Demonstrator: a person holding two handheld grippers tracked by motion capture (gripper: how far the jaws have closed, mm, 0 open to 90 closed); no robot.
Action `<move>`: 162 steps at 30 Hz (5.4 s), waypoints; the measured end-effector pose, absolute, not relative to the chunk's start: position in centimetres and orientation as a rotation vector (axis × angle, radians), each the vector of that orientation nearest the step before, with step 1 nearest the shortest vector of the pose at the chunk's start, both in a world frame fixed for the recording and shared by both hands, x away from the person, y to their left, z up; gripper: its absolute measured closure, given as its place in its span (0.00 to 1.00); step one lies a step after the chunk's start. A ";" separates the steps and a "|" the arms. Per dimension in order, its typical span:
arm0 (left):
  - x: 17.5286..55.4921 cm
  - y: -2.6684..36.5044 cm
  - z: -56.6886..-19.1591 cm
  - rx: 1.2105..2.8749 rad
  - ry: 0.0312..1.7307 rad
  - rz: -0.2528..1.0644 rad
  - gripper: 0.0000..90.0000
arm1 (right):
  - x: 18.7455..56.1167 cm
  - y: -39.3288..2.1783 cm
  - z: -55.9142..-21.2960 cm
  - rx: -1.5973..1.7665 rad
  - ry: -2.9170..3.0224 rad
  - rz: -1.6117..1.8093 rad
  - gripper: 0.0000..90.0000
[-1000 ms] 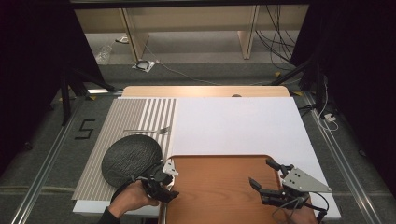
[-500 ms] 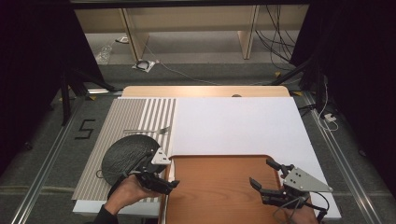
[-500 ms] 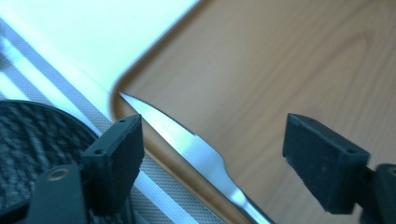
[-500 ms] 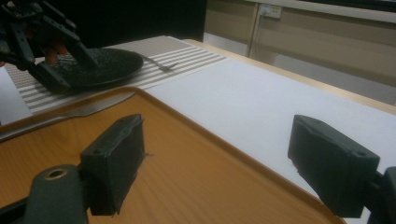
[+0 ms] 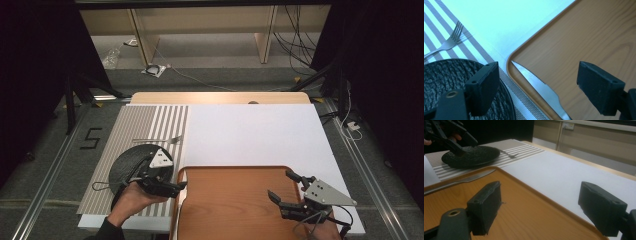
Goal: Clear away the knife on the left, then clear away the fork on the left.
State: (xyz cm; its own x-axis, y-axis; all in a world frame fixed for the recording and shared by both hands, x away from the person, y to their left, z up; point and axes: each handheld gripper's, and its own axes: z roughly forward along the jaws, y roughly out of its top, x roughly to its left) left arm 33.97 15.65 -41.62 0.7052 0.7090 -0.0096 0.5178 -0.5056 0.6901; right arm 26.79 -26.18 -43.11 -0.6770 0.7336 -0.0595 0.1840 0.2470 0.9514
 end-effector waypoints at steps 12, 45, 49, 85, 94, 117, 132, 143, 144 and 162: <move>34.8 17.3 -41.9 2.170 1.000 0.403 0.20 | 26.7 -26.0 -43.1 0.833 2.025 1.434 0.22; 38.5 20.7 -41.9 2.130 1.096 0.546 0.22 | 26.7 -25.9 -43.1 0.843 2.026 1.438 0.22; 39.8 21.2 -41.9 2.134 1.121 0.538 0.23 | 26.7 -25.9 -43.1 0.842 2.023 1.440 0.22; 49.8 22.6 -43.0 2.358 1.196 0.533 0.27 | 26.9 -25.8 -43.3 0.844 2.038 1.438 0.22; 51.5 22.5 -43.7 2.399 1.219 0.490 0.27 | 26.9 -26.0 -43.3 0.850 2.039 1.438 0.22; 53.7 22.4 -44.5 2.524 1.190 0.436 0.36 | 26.9 -26.0 -43.3 0.847 2.041 1.437 0.22; 54.4 22.1 -45.3 2.619 1.137 0.363 0.48 | 26.9 -26.0 -43.4 0.848 2.046 1.433 0.22; 54.9 21.7 -45.4 2.676 1.118 0.340 0.55 | 26.9 -26.0 -43.4 0.848 2.046 1.436 0.22; 55.0 21.6 -45.5 2.690 1.113 0.335 0.55 | 26.9 -26.0 -43.4 0.847 2.045 1.436 0.22; 55.1 21.1 -46.0 2.745 1.074 0.320 0.67 | 26.8 -26.1 -43.3 0.851 2.052 1.428 0.22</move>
State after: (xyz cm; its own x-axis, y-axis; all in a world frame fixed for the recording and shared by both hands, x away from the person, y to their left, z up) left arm 55.05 21.05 -46.01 0.7165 0.6845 0.1345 0.6466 -0.7240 0.2403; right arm 26.84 -26.09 -43.31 -0.6824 0.7296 -0.0457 0.2106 0.2561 0.9434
